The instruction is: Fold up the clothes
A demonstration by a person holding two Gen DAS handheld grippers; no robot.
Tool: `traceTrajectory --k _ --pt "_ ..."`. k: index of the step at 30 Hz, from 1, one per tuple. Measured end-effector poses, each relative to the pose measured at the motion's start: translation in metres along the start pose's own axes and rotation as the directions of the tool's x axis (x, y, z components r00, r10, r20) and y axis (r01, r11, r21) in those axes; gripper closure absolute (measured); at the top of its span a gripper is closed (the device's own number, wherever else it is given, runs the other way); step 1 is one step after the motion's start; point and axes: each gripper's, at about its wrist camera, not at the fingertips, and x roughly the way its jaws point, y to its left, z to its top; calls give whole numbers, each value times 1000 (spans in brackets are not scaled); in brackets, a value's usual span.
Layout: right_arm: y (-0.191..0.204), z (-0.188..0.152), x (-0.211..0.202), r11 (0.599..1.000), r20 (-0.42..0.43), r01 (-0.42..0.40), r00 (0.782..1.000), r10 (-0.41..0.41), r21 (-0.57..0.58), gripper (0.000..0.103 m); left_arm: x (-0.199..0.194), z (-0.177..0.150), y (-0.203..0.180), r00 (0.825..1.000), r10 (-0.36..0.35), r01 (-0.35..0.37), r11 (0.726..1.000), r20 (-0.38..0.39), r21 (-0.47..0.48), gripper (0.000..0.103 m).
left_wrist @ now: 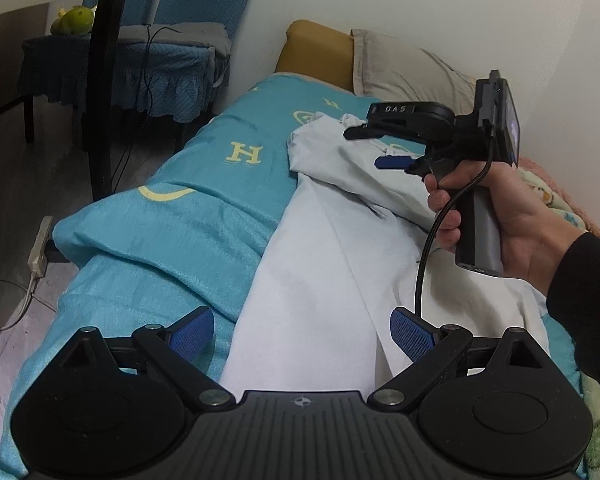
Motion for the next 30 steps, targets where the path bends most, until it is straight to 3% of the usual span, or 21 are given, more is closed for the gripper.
traceTrajectory --k 2,4,6,8,12,15,19,23,29,30 --pt "1 -2 9 1000 -35 -1 999 0 -12 44 1 0 2 1000 -1 1 1000 -1 -7 7" --pt "5 -6 12 999 -64 18 998 -21 -51 77 2 1 3 1000 -3 3 1000 -4 -15 7" --pt "10 -6 8 995 -54 42 997 -47 -90 89 1 1 3 1000 -4 3 1000 -5 -21 7" --pt "15 -4 0 992 -28 61 998 -65 -115 93 -1 2 3 1000 -5 5 1000 -1 -23 7" --pt "17 10 -25 989 83 112 991 -103 -101 95 -5 2 1 1000 -7 7 1000 12 -19 7" --pt "11 25 -37 980 167 183 971 -169 -73 95 -7 1 -2 1000 -6 6 1000 19 -6 7" --pt "-8 41 -46 954 272 301 916 -293 15 95 -6 0 -4 1000 7 -7 1000 30 11 7" --pt "-40 46 -41 909 299 393 859 -416 135 95 0 -2 -4 1000 16 -17 1000 17 19 7" --pt "-82 35 -31 885 257 399 853 -454 240 89 13 -6 -6 999 32 -32 999 -13 41 7" --pt "-85 32 -34 888 254 384 860 -443 252 75 14 -7 -6 999 34 -33 998 -15 44 7"
